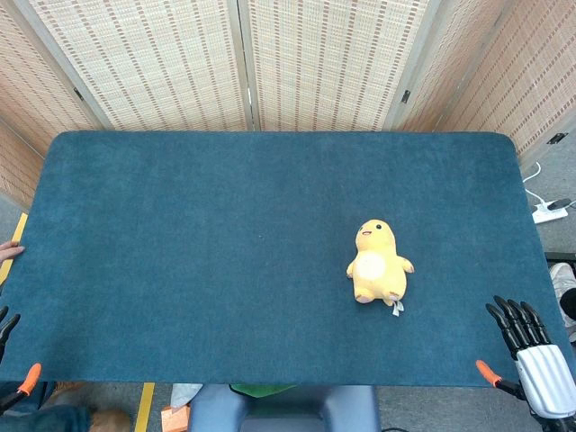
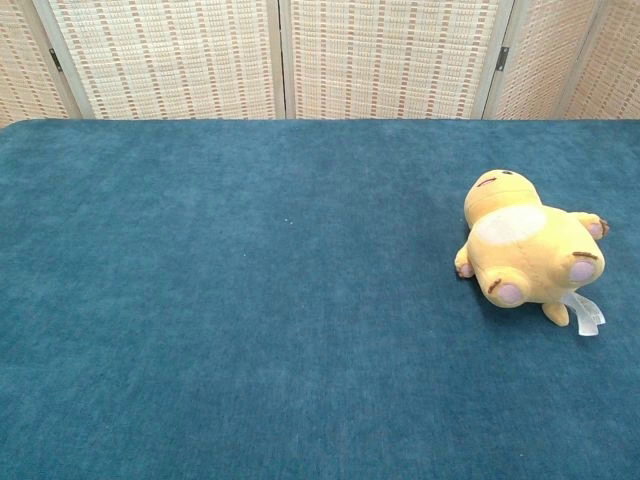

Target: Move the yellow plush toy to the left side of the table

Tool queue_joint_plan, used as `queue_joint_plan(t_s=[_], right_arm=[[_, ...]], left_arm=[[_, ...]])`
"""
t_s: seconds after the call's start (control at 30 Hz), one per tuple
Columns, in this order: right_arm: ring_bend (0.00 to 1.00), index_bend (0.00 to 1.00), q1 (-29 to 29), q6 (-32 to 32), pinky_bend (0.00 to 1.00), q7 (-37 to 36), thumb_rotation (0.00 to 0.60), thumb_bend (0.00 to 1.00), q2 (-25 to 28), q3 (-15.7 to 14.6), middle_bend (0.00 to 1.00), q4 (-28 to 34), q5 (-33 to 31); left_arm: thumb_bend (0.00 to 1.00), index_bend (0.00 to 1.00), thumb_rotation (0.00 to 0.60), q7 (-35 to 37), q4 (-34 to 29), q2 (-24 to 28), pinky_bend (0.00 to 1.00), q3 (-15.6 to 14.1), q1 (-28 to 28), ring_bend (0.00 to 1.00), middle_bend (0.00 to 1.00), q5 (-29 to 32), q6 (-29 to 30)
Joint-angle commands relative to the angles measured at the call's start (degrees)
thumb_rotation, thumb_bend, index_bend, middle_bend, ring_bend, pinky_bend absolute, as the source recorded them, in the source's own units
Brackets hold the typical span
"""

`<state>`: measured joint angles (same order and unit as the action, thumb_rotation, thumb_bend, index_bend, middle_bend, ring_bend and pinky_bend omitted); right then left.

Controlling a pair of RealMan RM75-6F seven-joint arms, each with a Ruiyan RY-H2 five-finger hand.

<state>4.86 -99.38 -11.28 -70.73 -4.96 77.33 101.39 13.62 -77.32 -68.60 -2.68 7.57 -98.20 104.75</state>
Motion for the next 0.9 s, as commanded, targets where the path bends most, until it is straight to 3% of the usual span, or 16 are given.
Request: queue_joint_plan(t_s=[0.03,0.2,0.33,0.47,0.6,0.77,0.9], right_arm=[[0.00,0.00,-0.1,0.7,0.00,0.1,0.600,0.17,0.1,-0.1,0.00,0.1,-0.3],[0.00,0.00,-1.0,3.0,0.00,1.4,0.600,0.17,0.3,-0.3,0.00,0.7,-0.6],[0.00,0.00,-5.2,8.3,0.00,5.2,0.600,0.17,1.8,0.6,0.00,3.9,0.7],[0.00,0.00,-12.3,17.6,0.00,10.4,0.600,0.17,3.7,3.8,0.00,9.9,-0.3],[0.00,0.00,-21.0,31.0,0.00,14.4,0.600,0.17,2.9,8.0,0.00,14.0,-5.3],[0.00,0.00,-29.0,43.5,0.00,20.4,0.600,0.17,-1.7,11.7,0.00,13.0,-13.1],[0.00,0.00,-32.9,49.5,0.00,24.4,0.600,0.18,-5.7,13.0,0.00,10.3,-18.8]], left_arm=[[0.35,0.00,0.600,-0.3,-0.1,0.0,0.18,-0.1,-0.1,0.04,0.05,0.0,-0.4],[0.35,0.00,0.600,-0.9,-0.7,0.1,0.18,0.1,-0.4,0.04,0.05,-0.5,-0.1],[0.35,0.00,0.600,-0.8,-0.8,0.3,0.18,0.1,-0.9,0.04,0.05,-0.7,-0.6],[0.35,0.00,0.600,-0.2,-1.2,0.8,0.18,0.4,-1.1,0.04,0.05,0.0,-1.1],[0.35,0.00,0.600,0.8,-1.1,1.4,0.18,0.4,-1.2,0.04,0.05,0.6,-1.7],[0.35,0.00,0.600,2.5,-0.7,1.7,0.18,0.3,-1.0,0.04,0.05,1.4,-2.0],[0.35,0.00,0.600,3.4,-0.4,1.8,0.18,0.3,-0.9,0.04,0.05,1.8,-2.0]])
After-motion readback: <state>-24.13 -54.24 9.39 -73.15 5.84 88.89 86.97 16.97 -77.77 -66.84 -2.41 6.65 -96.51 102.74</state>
